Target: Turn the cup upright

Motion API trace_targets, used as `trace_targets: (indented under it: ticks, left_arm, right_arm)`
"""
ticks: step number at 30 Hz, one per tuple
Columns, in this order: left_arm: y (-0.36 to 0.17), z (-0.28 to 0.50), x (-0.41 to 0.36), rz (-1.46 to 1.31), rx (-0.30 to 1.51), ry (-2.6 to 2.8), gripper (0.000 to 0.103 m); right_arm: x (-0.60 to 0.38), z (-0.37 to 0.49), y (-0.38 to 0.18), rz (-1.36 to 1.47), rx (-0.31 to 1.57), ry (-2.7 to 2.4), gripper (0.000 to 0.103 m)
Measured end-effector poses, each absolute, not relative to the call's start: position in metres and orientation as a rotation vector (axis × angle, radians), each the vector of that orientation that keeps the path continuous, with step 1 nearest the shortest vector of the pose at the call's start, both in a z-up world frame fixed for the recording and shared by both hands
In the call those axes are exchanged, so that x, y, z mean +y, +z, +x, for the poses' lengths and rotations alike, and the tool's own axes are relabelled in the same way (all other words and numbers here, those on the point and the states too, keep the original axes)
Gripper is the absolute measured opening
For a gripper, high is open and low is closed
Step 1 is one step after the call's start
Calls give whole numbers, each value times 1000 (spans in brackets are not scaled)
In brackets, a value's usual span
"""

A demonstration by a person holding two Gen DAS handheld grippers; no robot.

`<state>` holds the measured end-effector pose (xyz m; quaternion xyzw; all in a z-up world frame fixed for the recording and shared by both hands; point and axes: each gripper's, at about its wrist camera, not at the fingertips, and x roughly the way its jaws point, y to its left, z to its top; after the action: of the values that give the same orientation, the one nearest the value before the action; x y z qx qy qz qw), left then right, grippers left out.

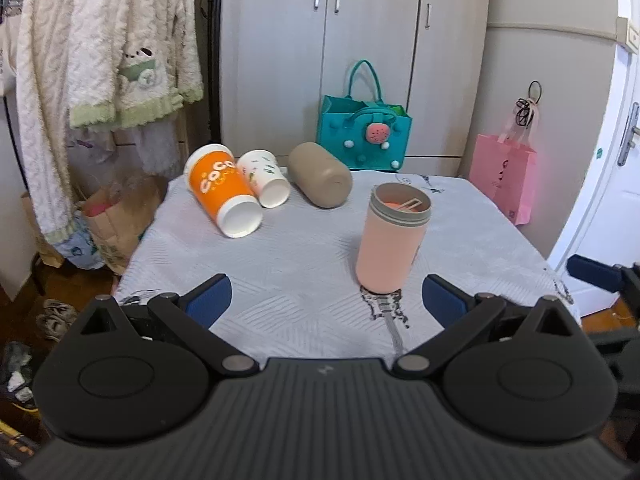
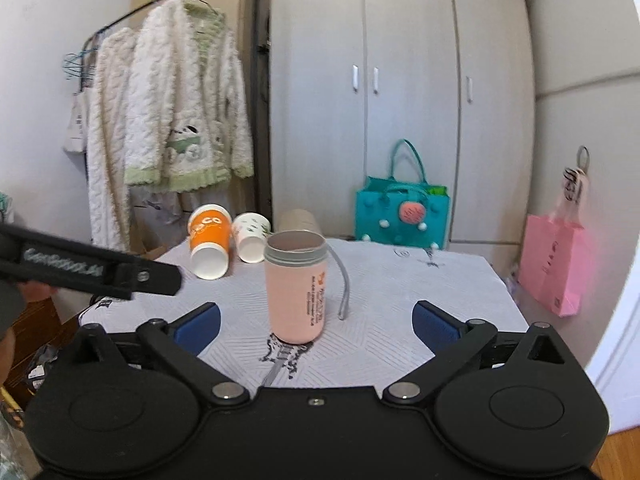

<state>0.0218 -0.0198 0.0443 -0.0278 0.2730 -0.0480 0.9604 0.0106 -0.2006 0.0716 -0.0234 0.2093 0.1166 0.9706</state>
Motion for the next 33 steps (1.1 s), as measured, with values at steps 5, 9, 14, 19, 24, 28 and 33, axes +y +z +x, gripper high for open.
trace_targets:
  ticks: [5, 9, 14, 19, 24, 28, 33]
  left_arm:
    - [46, 21, -20, -29, 592, -49, 103]
    - [41, 21, -19, -14, 578, -9, 103]
    - [37, 28, -17, 4, 586, 25, 103]
    - [34, 31, -17, 32, 581, 41, 103]
    - [27, 32, -21, 82, 598, 48, 103]
    - [23, 32, -22, 81, 614, 43, 103]
    - [21, 33, -20, 59, 625, 41, 103]
  right_arm:
    - [-200, 7, 78, -50, 435, 189, 103]
    - [-196, 5, 79, -77, 442, 151, 103]
    - [-189, 12, 74, -77, 469, 71, 103]
    - [-190, 16, 70, -47, 479, 46, 103]
    - [-191, 17, 70, -41, 492, 43, 103]
    - [-192, 14, 69, -38, 498, 42, 103]
    - [-191, 12, 69, -53, 498, 39, 103]
